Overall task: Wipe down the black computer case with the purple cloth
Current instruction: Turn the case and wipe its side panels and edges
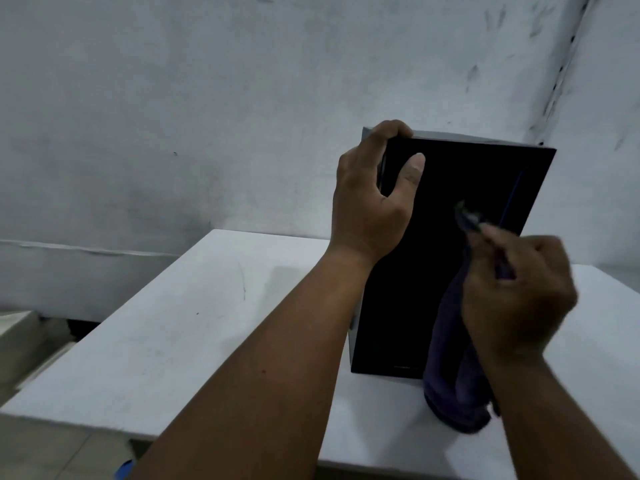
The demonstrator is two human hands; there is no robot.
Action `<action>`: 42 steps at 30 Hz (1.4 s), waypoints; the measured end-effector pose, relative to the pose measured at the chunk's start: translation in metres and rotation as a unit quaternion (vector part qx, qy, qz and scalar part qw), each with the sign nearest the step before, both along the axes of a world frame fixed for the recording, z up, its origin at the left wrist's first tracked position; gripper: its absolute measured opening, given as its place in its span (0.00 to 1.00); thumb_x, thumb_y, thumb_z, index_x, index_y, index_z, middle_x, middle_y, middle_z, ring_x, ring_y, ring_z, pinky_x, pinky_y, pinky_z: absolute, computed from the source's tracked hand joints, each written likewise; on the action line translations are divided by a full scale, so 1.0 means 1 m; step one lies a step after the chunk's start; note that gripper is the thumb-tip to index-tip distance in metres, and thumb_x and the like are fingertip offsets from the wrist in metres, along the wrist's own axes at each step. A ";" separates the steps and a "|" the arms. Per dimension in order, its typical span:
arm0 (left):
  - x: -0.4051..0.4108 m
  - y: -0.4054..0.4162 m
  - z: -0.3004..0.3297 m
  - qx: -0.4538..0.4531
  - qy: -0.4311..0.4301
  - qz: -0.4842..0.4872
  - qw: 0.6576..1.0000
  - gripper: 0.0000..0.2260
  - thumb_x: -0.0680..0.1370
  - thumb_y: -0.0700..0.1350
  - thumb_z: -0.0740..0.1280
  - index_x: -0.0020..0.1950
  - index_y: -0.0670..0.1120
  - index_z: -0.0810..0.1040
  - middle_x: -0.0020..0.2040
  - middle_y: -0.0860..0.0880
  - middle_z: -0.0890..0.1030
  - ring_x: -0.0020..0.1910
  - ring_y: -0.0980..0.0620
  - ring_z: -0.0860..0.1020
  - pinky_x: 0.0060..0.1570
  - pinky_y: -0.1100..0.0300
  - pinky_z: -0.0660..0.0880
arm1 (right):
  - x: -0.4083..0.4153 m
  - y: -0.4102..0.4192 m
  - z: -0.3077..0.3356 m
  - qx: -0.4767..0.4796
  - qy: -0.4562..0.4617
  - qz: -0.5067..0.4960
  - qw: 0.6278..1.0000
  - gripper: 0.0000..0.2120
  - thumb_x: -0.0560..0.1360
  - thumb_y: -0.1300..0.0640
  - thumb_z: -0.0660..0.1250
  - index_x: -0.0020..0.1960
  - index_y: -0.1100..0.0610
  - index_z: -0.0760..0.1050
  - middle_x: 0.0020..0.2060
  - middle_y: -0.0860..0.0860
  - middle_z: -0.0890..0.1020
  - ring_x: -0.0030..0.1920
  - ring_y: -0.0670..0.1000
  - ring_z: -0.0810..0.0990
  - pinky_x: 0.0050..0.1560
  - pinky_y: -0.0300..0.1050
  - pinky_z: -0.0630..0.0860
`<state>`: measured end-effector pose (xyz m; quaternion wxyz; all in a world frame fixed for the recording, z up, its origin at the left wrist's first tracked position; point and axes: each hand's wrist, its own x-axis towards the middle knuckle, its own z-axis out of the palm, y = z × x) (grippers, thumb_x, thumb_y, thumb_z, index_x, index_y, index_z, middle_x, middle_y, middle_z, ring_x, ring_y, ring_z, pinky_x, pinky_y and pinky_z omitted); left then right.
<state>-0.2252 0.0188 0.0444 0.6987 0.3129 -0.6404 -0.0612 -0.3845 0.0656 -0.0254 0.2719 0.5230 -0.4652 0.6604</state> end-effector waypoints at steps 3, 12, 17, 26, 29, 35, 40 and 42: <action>0.000 0.000 0.000 0.001 0.003 -0.007 1.000 0.10 0.82 0.49 0.66 0.64 0.52 0.75 0.60 0.59 0.80 0.63 0.51 0.75 0.61 0.52 0.78 | -0.010 -0.013 0.039 -0.044 -0.085 -0.010 0.995 0.09 0.80 0.54 0.72 0.53 0.58 0.86 0.42 0.60 0.80 0.39 0.59 0.78 0.46 0.36 0.68; -0.004 0.000 0.000 -0.010 0.027 -0.001 1.000 0.08 0.85 0.46 0.61 0.62 0.50 0.77 0.56 0.59 0.80 0.59 0.51 0.76 0.58 0.50 0.76 | 0.027 -0.014 0.061 -0.043 0.078 0.070 0.994 0.07 0.80 0.59 0.73 0.54 0.60 0.87 0.41 0.57 0.80 0.41 0.50 0.76 0.42 0.32 0.66; -0.003 0.001 0.000 -0.017 0.016 0.002 1.000 0.09 0.85 0.47 0.60 0.62 0.49 0.77 0.55 0.57 0.80 0.58 0.50 0.77 0.57 0.48 0.76 | 0.005 -0.017 0.080 -0.069 -0.030 0.027 0.997 0.09 0.78 0.53 0.74 0.54 0.56 0.87 0.41 0.58 0.82 0.43 0.51 0.77 0.48 0.23 0.63; -0.005 -0.001 0.000 -0.001 0.029 -0.005 1.000 0.09 0.83 0.50 0.62 0.61 0.51 0.77 0.56 0.58 0.80 0.61 0.46 0.77 0.60 0.43 0.76 | 0.019 -0.013 0.058 -0.044 0.053 0.060 0.996 0.06 0.80 0.59 0.72 0.52 0.58 0.87 0.40 0.55 0.78 0.40 0.45 0.73 0.41 0.29 0.64; -0.003 0.000 0.000 0.007 0.011 -0.001 1.000 0.11 0.82 0.53 0.63 0.63 0.53 0.76 0.59 0.60 0.79 0.64 0.50 0.76 0.61 0.46 0.77 | -0.002 -0.014 0.060 -0.053 0.004 0.039 0.998 0.06 0.79 0.59 0.73 0.53 0.57 0.87 0.41 0.57 0.80 0.41 0.49 0.75 0.45 0.28 0.65; -0.004 0.000 -0.002 0.007 0.016 -0.001 1.000 0.12 0.81 0.51 0.65 0.64 0.53 0.75 0.61 0.60 0.79 0.65 0.51 0.75 0.62 0.48 0.77 | -0.009 -0.012 0.041 -0.024 -0.067 0.039 0.997 0.06 0.79 0.57 0.72 0.53 0.58 0.86 0.47 0.59 0.79 0.44 0.52 0.77 0.50 0.32 0.71; -0.006 -0.001 -0.002 0.002 0.018 0.003 1.000 0.13 0.80 0.53 0.65 0.64 0.54 0.75 0.61 0.60 0.79 0.65 0.50 0.75 0.63 0.47 0.77 | -0.010 0.002 -0.015 0.007 -0.011 0.017 1.000 0.04 0.79 0.64 0.72 0.51 0.63 0.85 0.50 0.60 0.80 0.50 0.54 0.79 0.59 0.24 0.66; -0.005 -0.001 -0.002 0.002 0.013 0.004 1.000 0.13 0.80 0.53 0.65 0.64 0.54 0.75 0.61 0.60 0.79 0.65 0.50 0.75 0.62 0.47 0.77 | -0.015 0.004 -0.019 0.021 0.007 0.022 1.000 0.03 0.79 0.66 0.72 0.51 0.64 0.84 0.48 0.59 0.81 0.50 0.54 0.79 0.58 0.23 0.65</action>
